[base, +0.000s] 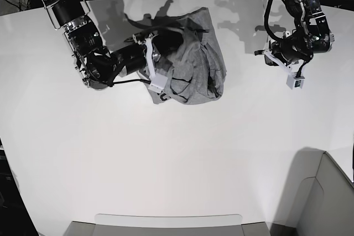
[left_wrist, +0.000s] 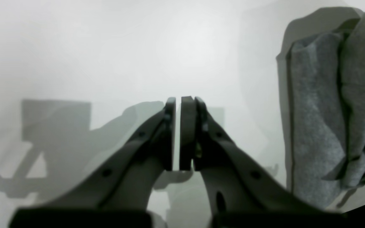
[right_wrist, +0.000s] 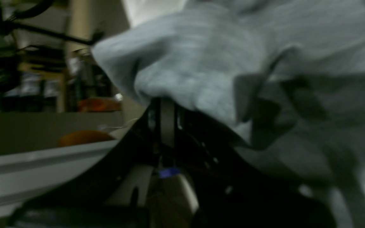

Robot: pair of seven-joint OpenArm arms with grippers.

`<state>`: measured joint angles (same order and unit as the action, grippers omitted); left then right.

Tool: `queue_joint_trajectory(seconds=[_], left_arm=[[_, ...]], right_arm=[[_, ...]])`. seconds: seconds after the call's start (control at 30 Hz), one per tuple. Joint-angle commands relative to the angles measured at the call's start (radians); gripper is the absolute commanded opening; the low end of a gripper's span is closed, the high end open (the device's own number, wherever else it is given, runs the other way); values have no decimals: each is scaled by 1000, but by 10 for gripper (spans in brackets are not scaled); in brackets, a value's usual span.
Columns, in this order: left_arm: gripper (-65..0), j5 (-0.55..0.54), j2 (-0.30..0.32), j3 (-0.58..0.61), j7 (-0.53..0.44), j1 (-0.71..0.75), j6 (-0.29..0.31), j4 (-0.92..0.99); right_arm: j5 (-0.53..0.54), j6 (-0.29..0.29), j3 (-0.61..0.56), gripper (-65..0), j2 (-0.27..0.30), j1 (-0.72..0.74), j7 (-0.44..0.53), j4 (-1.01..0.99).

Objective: Fold the T-shirt properly

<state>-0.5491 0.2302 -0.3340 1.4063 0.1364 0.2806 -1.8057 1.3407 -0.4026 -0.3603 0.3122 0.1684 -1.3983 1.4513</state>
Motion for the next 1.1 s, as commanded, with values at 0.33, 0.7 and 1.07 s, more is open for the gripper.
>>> queue_joint_trajectory(seconds=[0.33,0.7,1.07], left_arm=[[-626,-7,8,-3,-10,-42,1,-15],[-625,-6,8,-3,-10,-42,1,-15],[-625,-7,7,-3,-10,-42,-1,-15]], right_arm=[[143,14,-16,-650,8,6,2,85],[143,12,180,-650,149,-10,2,173],[-252,20,123,-650,-87,141,2,197]])
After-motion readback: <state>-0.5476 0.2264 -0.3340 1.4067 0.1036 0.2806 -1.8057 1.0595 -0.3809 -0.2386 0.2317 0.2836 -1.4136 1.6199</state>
